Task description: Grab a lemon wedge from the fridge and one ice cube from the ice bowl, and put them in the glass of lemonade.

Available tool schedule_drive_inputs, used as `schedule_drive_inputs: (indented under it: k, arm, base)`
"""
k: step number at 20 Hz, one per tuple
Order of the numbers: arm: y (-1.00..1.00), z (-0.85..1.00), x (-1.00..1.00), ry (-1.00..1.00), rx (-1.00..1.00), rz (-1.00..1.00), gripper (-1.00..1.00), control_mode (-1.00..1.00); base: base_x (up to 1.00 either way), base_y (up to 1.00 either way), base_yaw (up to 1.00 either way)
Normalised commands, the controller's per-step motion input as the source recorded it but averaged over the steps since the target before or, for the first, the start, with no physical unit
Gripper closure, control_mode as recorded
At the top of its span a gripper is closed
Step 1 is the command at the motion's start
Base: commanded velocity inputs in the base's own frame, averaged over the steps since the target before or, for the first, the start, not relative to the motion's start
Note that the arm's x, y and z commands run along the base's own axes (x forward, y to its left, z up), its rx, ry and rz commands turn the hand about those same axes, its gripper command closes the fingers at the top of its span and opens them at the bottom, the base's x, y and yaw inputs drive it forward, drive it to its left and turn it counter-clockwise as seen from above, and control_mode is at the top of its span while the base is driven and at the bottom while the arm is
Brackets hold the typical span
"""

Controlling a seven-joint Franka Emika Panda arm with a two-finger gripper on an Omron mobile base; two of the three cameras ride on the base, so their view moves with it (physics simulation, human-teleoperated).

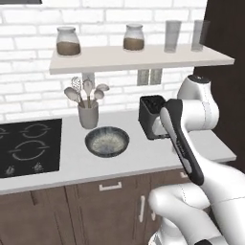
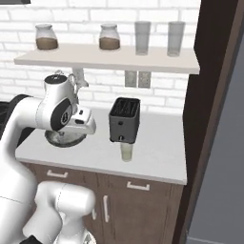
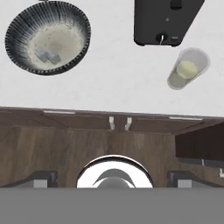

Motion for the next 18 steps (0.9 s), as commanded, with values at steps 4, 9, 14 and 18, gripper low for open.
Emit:
schedule_drive_inputs:
  k: [4, 9, 14, 18]
  arm:
    - [0.00, 0.00, 0.00, 0.00, 0.00, 0.00, -1.00, 1.00]
    - [0.00, 0.00, 0.00, 0.00, 0.00, 0.00, -1.00, 1.00]
    - [0.00, 0.00, 0.00, 0.00, 0.00, 0.00, -1.00, 1.00]
    - [0.00, 0.00, 0.00, 0.00, 0.00, 0.00, -1.00, 1.00]
  base:
    - [0.59, 0.00, 0.00]
    - [0.72, 0.12, -0.01]
    - [0.62, 0.36, -0.02]
    - [0.42, 0.39, -0.01]
